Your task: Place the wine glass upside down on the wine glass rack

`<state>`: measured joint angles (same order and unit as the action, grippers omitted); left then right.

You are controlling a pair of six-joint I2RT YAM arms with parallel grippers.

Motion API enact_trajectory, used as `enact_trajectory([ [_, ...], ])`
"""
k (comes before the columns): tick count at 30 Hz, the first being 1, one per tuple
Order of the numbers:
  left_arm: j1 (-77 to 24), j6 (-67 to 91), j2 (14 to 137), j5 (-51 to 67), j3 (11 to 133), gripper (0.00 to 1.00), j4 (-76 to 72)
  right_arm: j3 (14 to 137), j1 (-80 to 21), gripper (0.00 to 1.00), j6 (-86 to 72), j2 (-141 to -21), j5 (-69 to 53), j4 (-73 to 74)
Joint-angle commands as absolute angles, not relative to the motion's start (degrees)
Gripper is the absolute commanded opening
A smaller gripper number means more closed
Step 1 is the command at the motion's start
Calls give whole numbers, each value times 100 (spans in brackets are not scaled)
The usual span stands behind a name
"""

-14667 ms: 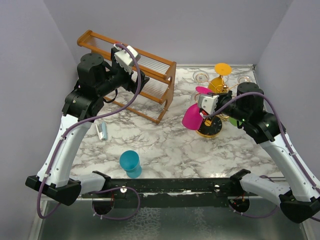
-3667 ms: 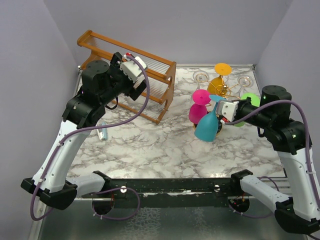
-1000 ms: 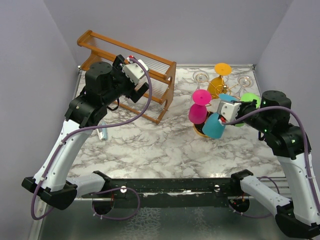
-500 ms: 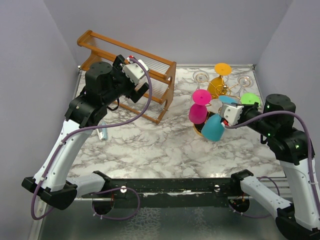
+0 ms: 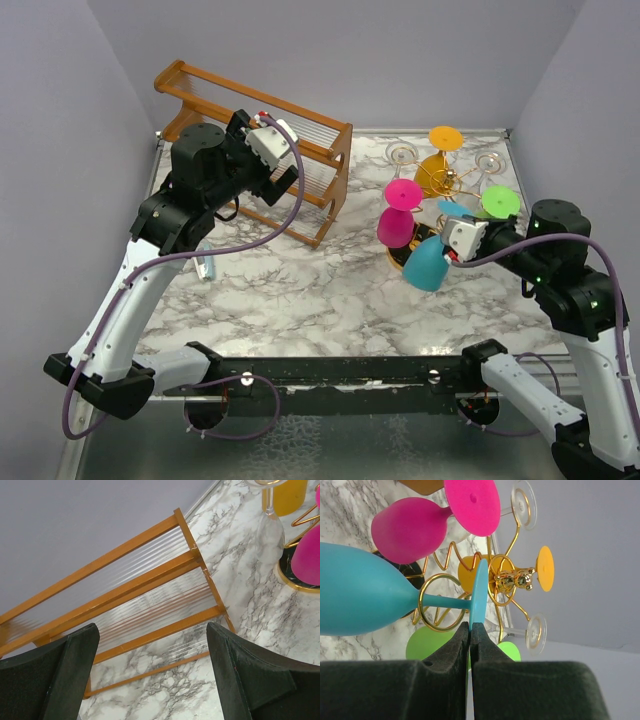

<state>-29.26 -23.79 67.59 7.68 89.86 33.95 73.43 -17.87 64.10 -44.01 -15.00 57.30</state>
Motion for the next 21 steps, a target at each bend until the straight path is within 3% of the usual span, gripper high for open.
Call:
enact_trajectory([
  [1, -2897, -2413, 6776, 929, 9044, 91, 3328, 7196, -1729, 1, 6276, -4288, -1679, 5755],
  [21, -2892, -2442, 6760, 984, 8967, 91, 3328, 6970, -1653, 13, 6223, -4200, -1774, 5765],
])
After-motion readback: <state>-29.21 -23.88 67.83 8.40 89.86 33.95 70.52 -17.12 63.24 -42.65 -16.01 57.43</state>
